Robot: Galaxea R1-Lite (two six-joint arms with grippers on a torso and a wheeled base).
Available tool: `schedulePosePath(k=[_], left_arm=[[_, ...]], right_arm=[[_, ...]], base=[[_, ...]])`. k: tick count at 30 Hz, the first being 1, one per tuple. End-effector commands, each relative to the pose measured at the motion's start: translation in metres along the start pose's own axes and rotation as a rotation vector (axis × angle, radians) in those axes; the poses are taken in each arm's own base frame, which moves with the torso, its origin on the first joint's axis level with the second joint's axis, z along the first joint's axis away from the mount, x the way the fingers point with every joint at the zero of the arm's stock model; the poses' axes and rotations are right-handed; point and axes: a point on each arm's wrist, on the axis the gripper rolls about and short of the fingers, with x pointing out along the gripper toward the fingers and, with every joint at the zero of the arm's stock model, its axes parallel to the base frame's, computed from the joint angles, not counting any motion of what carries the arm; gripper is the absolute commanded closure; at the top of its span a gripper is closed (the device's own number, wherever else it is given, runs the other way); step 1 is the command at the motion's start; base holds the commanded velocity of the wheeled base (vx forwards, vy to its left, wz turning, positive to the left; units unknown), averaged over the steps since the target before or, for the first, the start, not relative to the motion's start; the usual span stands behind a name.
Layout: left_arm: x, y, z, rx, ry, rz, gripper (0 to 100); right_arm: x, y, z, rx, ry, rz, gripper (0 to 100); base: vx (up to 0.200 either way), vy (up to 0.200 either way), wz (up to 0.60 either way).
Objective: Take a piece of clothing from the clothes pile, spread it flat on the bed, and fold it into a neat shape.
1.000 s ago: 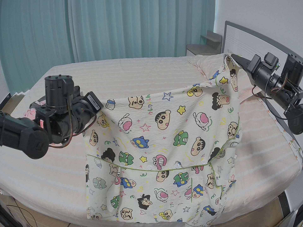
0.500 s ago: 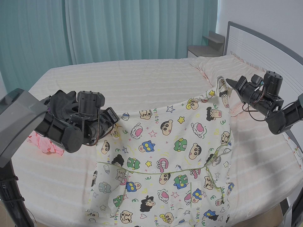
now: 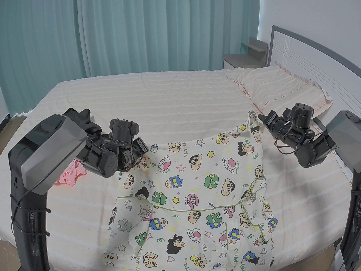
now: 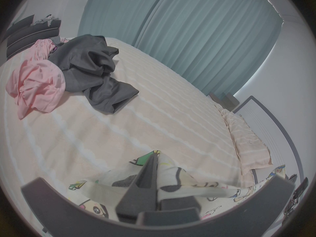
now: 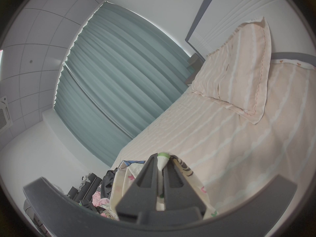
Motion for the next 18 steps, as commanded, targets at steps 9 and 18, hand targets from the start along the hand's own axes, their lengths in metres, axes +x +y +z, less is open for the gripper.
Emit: schedulePosePath(k=[9,18], left_arm=[[0.070,0.034,0.012,-0.099,-0.008,0.121,0],[0.077,0.057,0.041,-0.156,-0.105,0.186,0]], right_arm=[[0.069,-0.035,-0.054,0.057,-0.060,-0.153,0],[0.082,-0.042,-0.043,0.062,-0.140,-0.253,0]], base=[[0.000,0.000,0.00],[0.000,0.000,0.00]])
